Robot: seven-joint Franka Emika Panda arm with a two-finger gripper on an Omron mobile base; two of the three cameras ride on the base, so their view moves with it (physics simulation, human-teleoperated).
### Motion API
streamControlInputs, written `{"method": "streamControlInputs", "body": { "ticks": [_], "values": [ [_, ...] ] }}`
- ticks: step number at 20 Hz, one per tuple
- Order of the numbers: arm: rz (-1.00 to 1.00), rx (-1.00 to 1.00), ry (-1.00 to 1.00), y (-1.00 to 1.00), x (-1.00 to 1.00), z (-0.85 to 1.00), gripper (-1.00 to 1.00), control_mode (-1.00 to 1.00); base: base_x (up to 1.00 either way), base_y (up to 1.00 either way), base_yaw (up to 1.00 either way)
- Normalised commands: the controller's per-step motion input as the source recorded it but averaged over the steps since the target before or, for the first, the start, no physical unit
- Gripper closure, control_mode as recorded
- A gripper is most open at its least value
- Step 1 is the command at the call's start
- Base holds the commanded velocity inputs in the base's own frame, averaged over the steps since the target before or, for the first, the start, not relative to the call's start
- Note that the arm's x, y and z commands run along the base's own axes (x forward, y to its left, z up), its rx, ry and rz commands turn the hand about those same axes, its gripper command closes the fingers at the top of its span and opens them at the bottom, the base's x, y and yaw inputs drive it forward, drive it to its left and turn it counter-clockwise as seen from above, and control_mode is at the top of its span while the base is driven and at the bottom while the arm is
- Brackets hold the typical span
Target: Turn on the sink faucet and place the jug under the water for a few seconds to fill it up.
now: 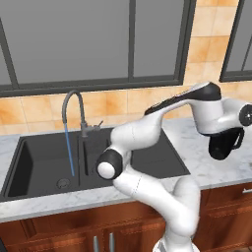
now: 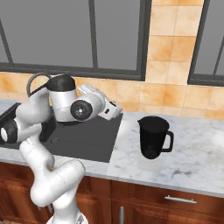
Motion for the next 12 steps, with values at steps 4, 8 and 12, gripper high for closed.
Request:
{"method": "streamControlInputs", "body": {
  "ticks": [4, 8, 12],
  "values": [
    [0.29, -0.25, -0.22, -0.21, -0.90, -0.15, -1.00, -1.00, 0.00, 0.00, 0.00],
    [0.19, -0.21, -0.24, -0.32, -1.00, 0.96, -1.00, -1.00, 0.00, 0.00, 0.00],
    [0.11, -0.18, -0.11, -0.28, -0.93, 1.00, -1.00, -1.00, 0.00, 0.00, 0.00]
  ]
}}
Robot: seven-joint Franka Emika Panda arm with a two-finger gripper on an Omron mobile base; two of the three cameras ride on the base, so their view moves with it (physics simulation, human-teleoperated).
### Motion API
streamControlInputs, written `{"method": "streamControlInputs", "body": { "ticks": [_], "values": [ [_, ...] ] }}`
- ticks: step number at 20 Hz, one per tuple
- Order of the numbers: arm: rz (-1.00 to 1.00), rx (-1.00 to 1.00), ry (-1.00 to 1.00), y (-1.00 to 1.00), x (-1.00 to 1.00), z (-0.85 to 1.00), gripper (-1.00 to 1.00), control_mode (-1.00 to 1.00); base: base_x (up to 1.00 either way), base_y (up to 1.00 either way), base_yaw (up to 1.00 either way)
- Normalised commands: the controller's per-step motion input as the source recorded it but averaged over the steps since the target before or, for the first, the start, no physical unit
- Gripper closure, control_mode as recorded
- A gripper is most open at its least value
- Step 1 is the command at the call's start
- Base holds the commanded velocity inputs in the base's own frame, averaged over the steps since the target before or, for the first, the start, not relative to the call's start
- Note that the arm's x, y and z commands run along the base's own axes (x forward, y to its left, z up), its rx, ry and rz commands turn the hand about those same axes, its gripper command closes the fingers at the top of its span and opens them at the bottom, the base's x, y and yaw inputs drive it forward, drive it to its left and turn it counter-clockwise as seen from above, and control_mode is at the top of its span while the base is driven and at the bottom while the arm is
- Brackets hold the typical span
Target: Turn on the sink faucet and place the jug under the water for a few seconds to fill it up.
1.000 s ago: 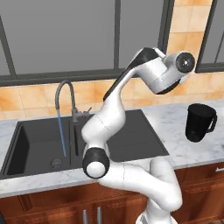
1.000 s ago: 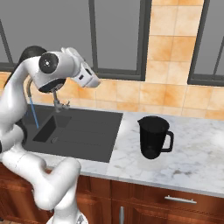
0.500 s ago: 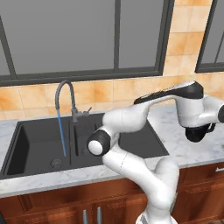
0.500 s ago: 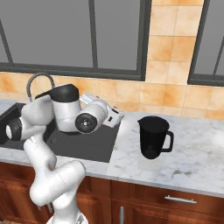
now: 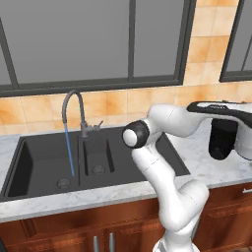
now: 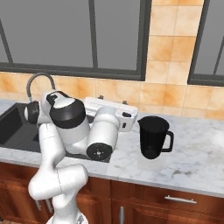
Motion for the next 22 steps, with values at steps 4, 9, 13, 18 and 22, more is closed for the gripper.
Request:
{"method": "streamControlInputs", "body": {
  "ticks": [4, 9, 13, 18, 22],
  "values": [
    [0.09, -0.14, -0.06, -0.14, -0.80, 1.00, -1.00, -1.00, 0.00, 0.00, 0.00],
    [0.08, -0.11, 0.00, -0.08, -0.91, 0.82, -1.00, -1.00, 0.00, 0.00, 0.00],
    [0.15, -0.12, 0.12, -0.08, -0.95, -0.15, -1.00, -1.00, 0.00, 0.00, 0.00],
    [0.22, -0.11, 0.05, -0.31, -0.96, -0.87, -1.00, -1.00, 0.00, 0.00, 0.00],
    [0.23, -0.24, 0.02, -0.02, -0.81, -1.00, -1.00, -1.00, 0.00, 0.00, 0.00]
  ]
}}
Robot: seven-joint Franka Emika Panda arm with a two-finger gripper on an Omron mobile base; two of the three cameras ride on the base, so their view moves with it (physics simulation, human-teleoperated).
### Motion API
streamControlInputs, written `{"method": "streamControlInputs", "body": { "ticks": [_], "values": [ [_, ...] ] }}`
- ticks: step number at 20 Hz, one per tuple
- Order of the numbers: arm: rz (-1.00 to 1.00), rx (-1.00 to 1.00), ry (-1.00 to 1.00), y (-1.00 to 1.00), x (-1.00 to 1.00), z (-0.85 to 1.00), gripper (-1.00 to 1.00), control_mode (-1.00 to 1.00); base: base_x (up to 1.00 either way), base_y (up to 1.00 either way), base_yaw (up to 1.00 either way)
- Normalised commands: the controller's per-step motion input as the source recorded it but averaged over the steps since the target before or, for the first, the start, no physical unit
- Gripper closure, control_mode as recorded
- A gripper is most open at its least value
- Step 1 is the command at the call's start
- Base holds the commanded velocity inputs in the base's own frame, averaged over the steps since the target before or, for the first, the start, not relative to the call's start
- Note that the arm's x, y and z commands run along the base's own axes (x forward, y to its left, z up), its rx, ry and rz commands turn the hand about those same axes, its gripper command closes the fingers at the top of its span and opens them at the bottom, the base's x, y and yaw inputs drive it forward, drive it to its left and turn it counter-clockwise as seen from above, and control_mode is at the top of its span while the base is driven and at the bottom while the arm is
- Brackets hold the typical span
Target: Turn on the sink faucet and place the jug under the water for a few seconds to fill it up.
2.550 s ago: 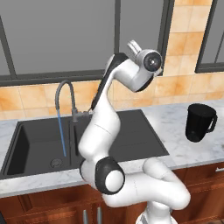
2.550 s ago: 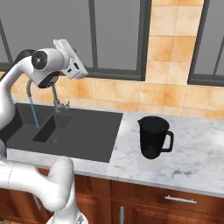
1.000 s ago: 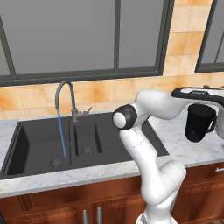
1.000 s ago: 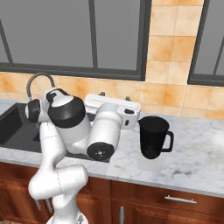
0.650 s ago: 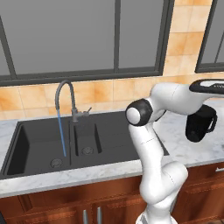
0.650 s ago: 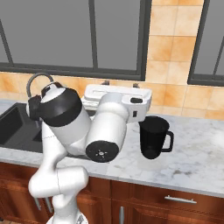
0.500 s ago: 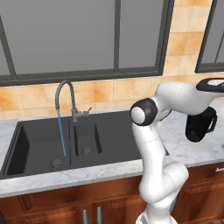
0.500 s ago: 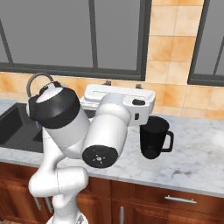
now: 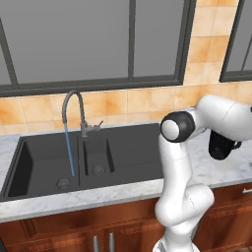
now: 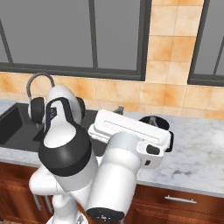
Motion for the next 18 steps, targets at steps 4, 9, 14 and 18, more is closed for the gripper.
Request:
{"method": "streamControlInputs", "body": {
  "ticks": [4, 9, 14, 18],
  "values": [
    [0.24, -0.12, 0.03, -0.54, -0.34, -0.84, -1.00, -1.00, 0.00, 0.00, 0.00],
    [0.29, -0.13, 0.15, -0.54, 0.00, -0.93, -1.00, -1.00, 0.00, 0.00, 0.00],
    [0.36, -0.25, 0.16, -0.26, 0.05, -1.00, -1.00, -1.00, 0.00, 0.00, 0.00],
    [0.27, -0.49, 0.02, 0.37, 0.00, -1.00, -1.00, -1.00, 0.00, 0.00, 0.00]
  ]
}}
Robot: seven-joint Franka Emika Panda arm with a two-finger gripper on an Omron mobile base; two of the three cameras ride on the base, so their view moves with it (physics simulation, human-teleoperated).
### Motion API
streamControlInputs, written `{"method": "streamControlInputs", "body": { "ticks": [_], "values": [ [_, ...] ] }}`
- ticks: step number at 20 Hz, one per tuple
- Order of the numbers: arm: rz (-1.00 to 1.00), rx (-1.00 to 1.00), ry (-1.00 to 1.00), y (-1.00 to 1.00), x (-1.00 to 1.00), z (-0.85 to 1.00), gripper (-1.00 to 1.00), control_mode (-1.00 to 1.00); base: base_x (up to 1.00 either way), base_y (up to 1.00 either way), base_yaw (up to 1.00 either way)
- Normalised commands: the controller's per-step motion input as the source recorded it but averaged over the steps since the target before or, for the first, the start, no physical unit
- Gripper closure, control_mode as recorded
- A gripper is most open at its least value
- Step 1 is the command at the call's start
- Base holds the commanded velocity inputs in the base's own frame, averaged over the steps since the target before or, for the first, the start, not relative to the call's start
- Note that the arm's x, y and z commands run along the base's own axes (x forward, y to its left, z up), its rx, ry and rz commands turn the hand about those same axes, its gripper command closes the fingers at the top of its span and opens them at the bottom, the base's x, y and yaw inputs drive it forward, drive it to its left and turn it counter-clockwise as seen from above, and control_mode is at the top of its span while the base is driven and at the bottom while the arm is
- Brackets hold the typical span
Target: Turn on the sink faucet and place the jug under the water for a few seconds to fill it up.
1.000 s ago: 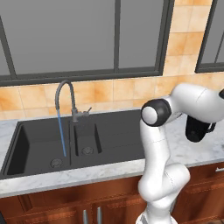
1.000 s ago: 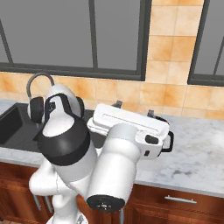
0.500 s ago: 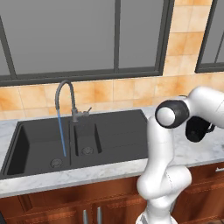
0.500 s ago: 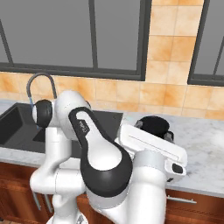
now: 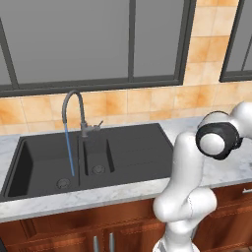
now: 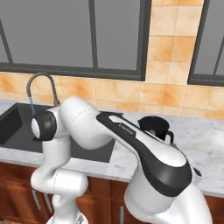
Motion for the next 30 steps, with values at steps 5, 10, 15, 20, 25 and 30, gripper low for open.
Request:
{"method": "streamControlInputs", "body": {
  "ticks": [5, 10, 15, 20, 25, 30],
  "values": [
    [0.21, -0.57, -0.22, 0.88, -0.05, -0.99, -1.00, -1.00, 0.00, 0.00, 0.00],
    [0.19, -0.60, -0.52, 0.99, -0.28, -1.00, -1.00, -1.00, 0.00, 0.00, 0.00],
    [0.13, -0.53, -0.49, 1.00, 0.00, -0.59, -1.00, -1.00, 0.00, 0.00, 0.00],
    [0.08, -0.41, -0.37, 0.87, 0.41, -0.24, -1.00, -1.00, 0.00, 0.00, 0.00],
    [0.02, -0.36, -0.31, 0.12, 0.27, -0.05, -1.00, -1.00, 0.00, 0.00, 0.00],
    [0.00, -0.24, -0.02, -0.15, 0.16, -0.04, -1.00, -1.00, 0.00, 0.00, 0.00]
  ]
}}
